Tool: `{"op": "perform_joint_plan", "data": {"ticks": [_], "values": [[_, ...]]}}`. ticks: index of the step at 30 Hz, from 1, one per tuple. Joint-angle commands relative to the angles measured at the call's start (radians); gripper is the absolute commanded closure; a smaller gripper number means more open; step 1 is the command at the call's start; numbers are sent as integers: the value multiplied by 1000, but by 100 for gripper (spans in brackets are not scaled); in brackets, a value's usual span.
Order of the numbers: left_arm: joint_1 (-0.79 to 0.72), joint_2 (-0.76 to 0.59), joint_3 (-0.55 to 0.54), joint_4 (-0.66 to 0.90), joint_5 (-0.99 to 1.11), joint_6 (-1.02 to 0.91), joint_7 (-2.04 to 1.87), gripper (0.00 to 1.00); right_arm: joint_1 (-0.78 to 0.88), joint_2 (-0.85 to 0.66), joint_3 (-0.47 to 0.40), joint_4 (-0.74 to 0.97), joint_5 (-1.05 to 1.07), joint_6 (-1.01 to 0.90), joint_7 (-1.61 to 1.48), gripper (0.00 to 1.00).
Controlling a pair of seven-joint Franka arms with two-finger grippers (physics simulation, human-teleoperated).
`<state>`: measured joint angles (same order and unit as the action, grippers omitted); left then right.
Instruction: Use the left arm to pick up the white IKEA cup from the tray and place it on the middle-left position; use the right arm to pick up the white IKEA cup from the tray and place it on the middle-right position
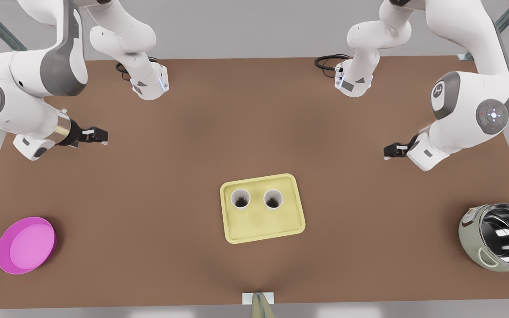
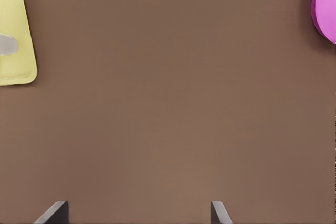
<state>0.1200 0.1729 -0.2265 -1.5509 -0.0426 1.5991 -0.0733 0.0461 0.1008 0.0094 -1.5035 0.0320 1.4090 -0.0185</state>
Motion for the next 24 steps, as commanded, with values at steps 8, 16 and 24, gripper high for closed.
{"op": "perform_joint_plan", "data": {"ticks": [8,16,24], "values": [[-5,3,-2,-26,12,98,-79,0,225,266,7,17,-9,272,184,0],[-5,11,-2,-29,13,107,-79,0,377,594,34,147,-4,656,641,0],[-5,14,-2,-41,15,121,-79,0,523,666,50,166,-6,930,753,0]]}}
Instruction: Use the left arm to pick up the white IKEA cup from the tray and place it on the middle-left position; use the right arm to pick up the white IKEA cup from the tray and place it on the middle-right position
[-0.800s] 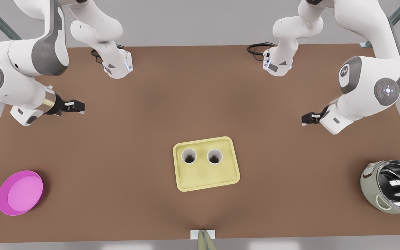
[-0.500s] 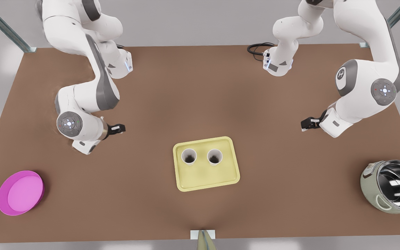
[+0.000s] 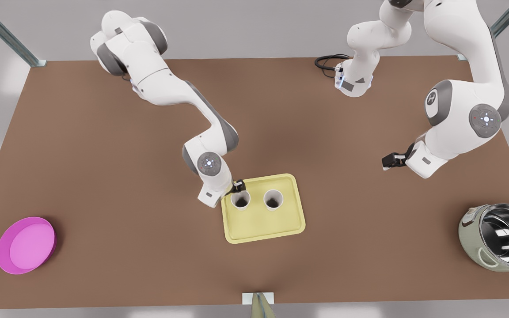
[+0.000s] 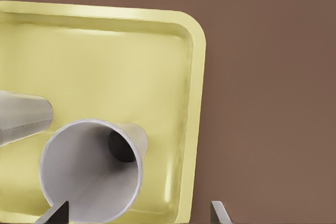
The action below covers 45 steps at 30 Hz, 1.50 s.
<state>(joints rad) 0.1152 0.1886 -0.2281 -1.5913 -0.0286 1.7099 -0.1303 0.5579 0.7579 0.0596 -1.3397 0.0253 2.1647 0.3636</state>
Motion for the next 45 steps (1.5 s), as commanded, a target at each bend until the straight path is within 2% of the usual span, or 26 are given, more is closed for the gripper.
{"op": "perform_joint_plan", "data": {"ticks": [1,14,15,16,18,19,21,23,27,28,30,33,35,38,41,43,45], "values": [[0,-1,0,-3,1,10,-22,0,16,24,0,14,-1,175,390,0],[-2,6,0,-9,1,25,-22,0,10,98,-12,-9,-1,213,396,0],[-2,8,0,-9,1,25,-22,0,8,97,-12,-7,-2,211,402,24],[-2,6,0,-9,1,25,-22,0,8,95,-12,-7,-1,211,403,61],[-2,6,-2,-9,1,25,-22,0,8,93,-12,-7,-2,202,403,75],[-32,15,-2,-9,-1,54,-50,0,8,93,-12,-7,-2,202,403,83],[-143,60,-2,2,1,111,-268,0,8,92,-12,-7,-2,202,403,92],[-275,135,0,5,53,194,-537,0,8,93,-12,-7,-2,202,403,96],[-368,270,0,60,56,309,-675,0,-3,74,-14,-7,2,181,399,100],[-388,351,0,155,90,312,-696,0,-27,44,-12,-7,1,130,388,100],[-420,414,0,188,115,346,-742,0,-92,-20,-12,-9,5,-8,200,100],[-428,431,1,188,131,384,-752,0,-280,-97,-12,-7,4,-187,-225,100],[-462,453,0,188,187,405,-833,0,-426,-98,-12,-3,-4,-186,-579,100],[-470,469,0,186,187,410,-847,0,-523,-88,-14,2,-67,-168,-854,100],[-488,509,0,182,188,473,-865,0,-532,-46,-12,2,-81,-94,-868,100],[-491,537,0,183,190,516,-865,0,-533,21,-11,-3,-73,40,-881,100],[-489,549,4,186,190,545,-862,0,-533,27,-9,-3,-74,40,-881,100]]}}
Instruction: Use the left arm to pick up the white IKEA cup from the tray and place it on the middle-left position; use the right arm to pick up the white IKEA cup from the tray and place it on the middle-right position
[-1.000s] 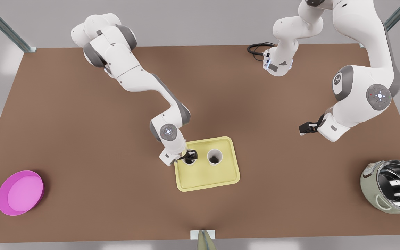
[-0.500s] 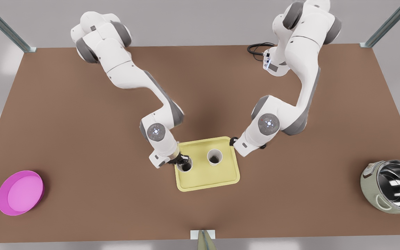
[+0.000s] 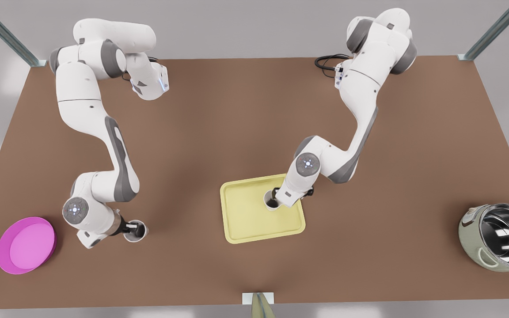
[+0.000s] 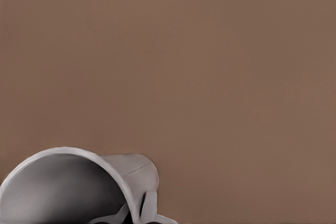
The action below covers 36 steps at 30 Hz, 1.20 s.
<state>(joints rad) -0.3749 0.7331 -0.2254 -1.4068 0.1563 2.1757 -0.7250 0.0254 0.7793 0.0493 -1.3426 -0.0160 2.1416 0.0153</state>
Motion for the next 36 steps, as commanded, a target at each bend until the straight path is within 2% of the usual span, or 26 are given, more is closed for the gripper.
{"op": "perform_joint_plan", "data": {"ticks": [1,11,13,14,15,16,17,21,24,27,29,31,33,34,36], "values": [[-1,11,1,2,6,98,-269,0,1,9,1,0,-33,64,-532,100],[-33,83,1,-9,72,144,-280,0,2,37,4,0,-28,63,-518,100],[-32,84,3,-8,68,157,-280,9,1,40,4,-1,-27,63,-518,100],[-30,84,4,0,65,157,-300,26,1,40,4,0,-28,64,-518,79],[-29,84,4,3,63,157,-301,37,1,40,4,0,-27,63,-517,60],[-29,84,6,5,62,157,-303,42,1,40,4,0,-19,63,-515,27],[-29,84,4,6,60,170,-317,44,1,40,4,0,13,63,-517,21],[-30,84,4,6,60,222,-378,64,1,40,4,0,19,63,-517,19],[-30,83,4,6,60,222,-383,66,-1,40,4,0,21,63,-515,18],[-30,75,3,6,60,213,-390,74,-2,38,4,0,21,63,-517,17],[-32,75,3,6,58,210,-390,84,-2,38,4,0,21,63,-521,17],[-33,62,4,5,65,196,-389,83,-4,37,3,2,21,63,-526,16],[8,14,8,5,71,75,-292,83,-4,26,1,3,19,60,-526,10],[30,-1,8,5,71,59,-265,83,-5,23,1,3,19,54,-528,0],[105,-9,8,5,71,38,-125,83,-4,-21,3,2,21,8,-526,0]]}}
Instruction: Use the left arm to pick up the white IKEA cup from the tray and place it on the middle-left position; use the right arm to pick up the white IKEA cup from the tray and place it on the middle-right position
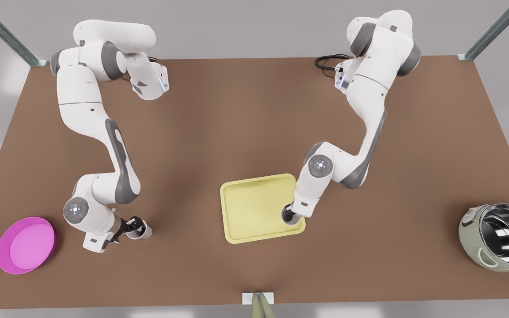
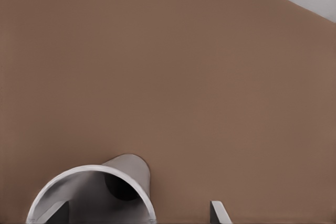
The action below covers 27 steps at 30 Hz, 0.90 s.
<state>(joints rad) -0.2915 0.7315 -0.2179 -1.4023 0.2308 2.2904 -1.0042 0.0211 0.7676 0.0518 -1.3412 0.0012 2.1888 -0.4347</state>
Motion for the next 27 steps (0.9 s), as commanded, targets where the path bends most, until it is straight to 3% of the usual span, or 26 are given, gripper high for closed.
{"op": "perform_joint_plan", "data": {"ticks": [1,8,10,14,20,21,22,27], "values": [[52,-7,0,0,-4,-85,217,83,0,-50,0,2,3,-78,-75,0],[295,26,3,17,-7,-39,759,83,2,-491,-53,4,-55,-649,241,0],[295,52,25,35,-4,20,796,83,2,-521,-66,10,-75,-788,258,0],[295,114,49,60,53,141,799,83,0,-521,-67,20,-64,-793,295,0],[288,144,49,89,54,152,802,81,0,-514,-63,36,-69,-791,309,0],[290,143,49,89,54,147,822,63,0,-514,-63,36,-69,-793,309,0],[290,140,49,89,53,146,834,0,0,-514,-63,36,-70,-791,310,0],[291,138,49,88,53,142,837,0,0,-514,-61,34,-67,-793,309,0]]}}
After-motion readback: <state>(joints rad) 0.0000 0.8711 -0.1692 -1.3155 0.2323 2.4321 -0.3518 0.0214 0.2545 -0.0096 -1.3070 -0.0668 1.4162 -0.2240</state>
